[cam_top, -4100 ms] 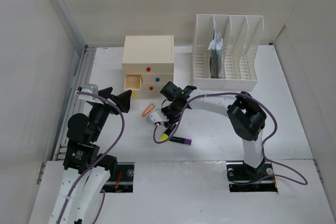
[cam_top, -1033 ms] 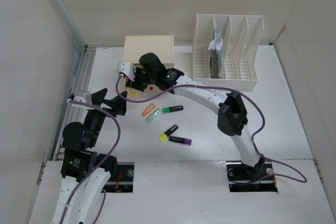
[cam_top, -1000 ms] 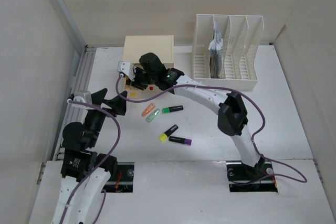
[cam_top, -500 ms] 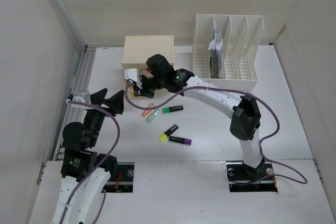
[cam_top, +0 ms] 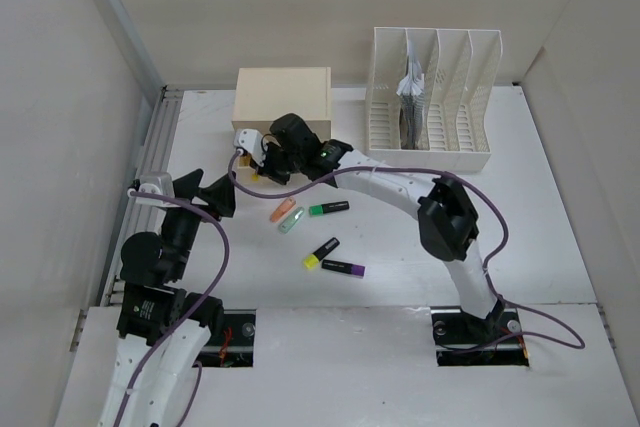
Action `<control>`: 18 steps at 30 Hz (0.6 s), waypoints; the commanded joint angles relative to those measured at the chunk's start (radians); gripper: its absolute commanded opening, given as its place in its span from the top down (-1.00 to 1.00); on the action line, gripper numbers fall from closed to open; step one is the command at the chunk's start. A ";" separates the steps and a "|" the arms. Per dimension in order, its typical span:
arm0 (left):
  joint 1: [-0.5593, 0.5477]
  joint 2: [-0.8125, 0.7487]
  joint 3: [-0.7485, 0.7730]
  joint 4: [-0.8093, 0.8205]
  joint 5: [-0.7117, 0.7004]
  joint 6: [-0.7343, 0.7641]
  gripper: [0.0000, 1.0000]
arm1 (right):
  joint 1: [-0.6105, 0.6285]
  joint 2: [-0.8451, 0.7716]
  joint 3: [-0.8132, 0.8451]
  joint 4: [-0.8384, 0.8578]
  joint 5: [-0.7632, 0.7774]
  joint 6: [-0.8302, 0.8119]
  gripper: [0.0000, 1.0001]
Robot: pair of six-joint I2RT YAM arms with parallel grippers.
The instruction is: Organize the desk
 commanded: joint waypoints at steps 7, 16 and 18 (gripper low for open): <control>-0.005 -0.018 0.001 0.058 0.017 -0.002 -0.40 | 0.025 0.076 0.093 0.188 0.407 0.111 1.00; -0.005 -0.027 0.001 0.058 0.008 -0.002 -0.40 | 0.068 0.125 0.058 0.349 0.640 0.084 1.00; -0.005 -0.027 0.001 0.058 0.008 -0.002 -0.40 | 0.068 0.135 0.049 0.407 0.679 0.062 1.00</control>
